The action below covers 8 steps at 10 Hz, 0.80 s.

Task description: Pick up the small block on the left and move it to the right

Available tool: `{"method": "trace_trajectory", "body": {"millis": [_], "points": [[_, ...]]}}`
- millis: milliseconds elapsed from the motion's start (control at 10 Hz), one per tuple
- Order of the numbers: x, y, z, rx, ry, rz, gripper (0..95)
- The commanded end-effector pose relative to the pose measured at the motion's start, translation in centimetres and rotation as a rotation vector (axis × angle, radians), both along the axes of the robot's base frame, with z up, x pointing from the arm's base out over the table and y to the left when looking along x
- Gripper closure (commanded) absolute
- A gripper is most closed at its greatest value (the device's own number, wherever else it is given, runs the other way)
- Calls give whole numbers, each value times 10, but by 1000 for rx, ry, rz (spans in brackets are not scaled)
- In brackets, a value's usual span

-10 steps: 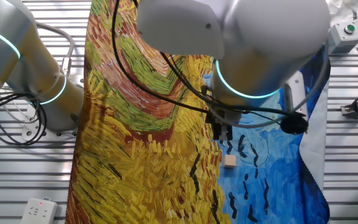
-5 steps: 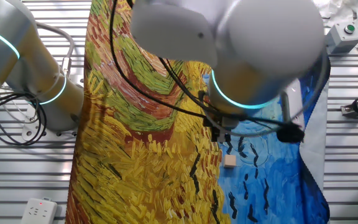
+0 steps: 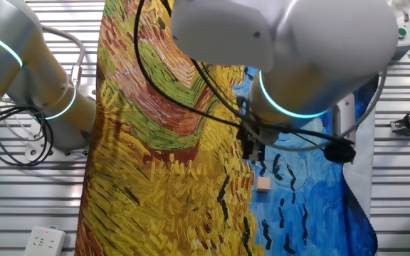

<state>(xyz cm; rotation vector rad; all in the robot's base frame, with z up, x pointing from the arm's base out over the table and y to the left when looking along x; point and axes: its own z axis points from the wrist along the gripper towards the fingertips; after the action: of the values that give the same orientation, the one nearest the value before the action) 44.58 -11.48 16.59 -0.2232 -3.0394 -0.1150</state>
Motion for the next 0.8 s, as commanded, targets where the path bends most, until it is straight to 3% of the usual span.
{"method": "trace_trajectory", "body": {"millis": [100,800], "points": [[-1,0,0,-16,3,-47,950],[-2,-2,-5,-21,6,-74,950]]}}
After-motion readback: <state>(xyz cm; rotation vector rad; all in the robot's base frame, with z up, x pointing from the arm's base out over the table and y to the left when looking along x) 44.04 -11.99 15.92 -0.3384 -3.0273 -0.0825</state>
